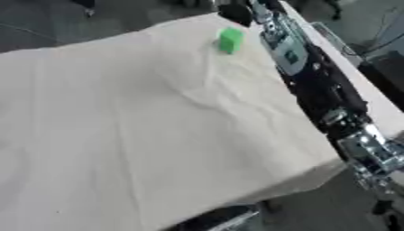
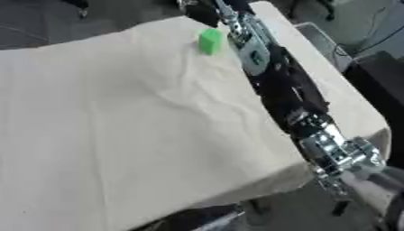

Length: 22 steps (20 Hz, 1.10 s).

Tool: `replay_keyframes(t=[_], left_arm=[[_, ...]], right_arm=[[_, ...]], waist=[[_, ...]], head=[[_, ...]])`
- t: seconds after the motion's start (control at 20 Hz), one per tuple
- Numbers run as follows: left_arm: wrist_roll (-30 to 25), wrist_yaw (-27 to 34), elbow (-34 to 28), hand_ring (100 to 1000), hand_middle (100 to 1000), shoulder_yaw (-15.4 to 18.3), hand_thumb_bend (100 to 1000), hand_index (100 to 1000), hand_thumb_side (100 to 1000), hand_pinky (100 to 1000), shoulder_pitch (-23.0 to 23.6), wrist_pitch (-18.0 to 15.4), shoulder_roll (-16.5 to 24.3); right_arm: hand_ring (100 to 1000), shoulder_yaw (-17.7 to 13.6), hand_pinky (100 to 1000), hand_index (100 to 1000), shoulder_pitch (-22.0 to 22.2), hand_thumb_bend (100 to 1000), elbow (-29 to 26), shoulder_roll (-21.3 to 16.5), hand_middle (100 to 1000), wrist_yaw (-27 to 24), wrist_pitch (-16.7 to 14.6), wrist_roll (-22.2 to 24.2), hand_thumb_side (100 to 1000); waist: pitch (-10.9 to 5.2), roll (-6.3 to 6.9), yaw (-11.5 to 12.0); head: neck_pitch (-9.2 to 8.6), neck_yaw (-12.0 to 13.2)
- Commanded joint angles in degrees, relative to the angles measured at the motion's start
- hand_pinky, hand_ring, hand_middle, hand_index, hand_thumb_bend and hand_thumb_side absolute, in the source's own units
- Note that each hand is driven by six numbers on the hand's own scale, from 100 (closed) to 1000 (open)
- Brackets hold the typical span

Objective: Pick up the objects with one hand, pass them to the other hand, and then place them into the box on the other side of the table.

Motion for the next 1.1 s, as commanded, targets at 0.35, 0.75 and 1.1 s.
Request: replay_keyframes(t=[0.35, 0.75, 1.1], left_arm=[[-7.49, 8.32, -8.90, 952, 752, 3.40, 144, 643, 781, 709, 4.18, -8.36, -0.04], [-9.82, 12.30, -8.95, 955, 750, 4.08, 133, 626, 793, 710, 6.60, -14.49, 0.18], [-10.58, 12.05, -8.95, 956, 749, 3.94, 129, 625, 801, 710, 6.74, -14.83, -0.30]], right_arm=[[907, -2.37, 787, 935, -3.08, 100, 12.67, -4.11, 998, -2.81, 8.25, -7.19, 908], [910, 2.63, 808, 937, -6.10, 100, 24.10, -4.89, 990, -3.74, 11.13, -13.02, 908], [917, 4.75, 837, 942, -7.99, 100, 33.78, -4.34, 980, -0.74, 5.28, -11.47, 864]], waist=[[0.42, 0.30, 2.48], [0.91, 0.73, 3.08], [1.38, 1.10, 3.10]], head=[[-0.14, -4.67], [-0.14, -6.14], [-0.14, -6.78]])
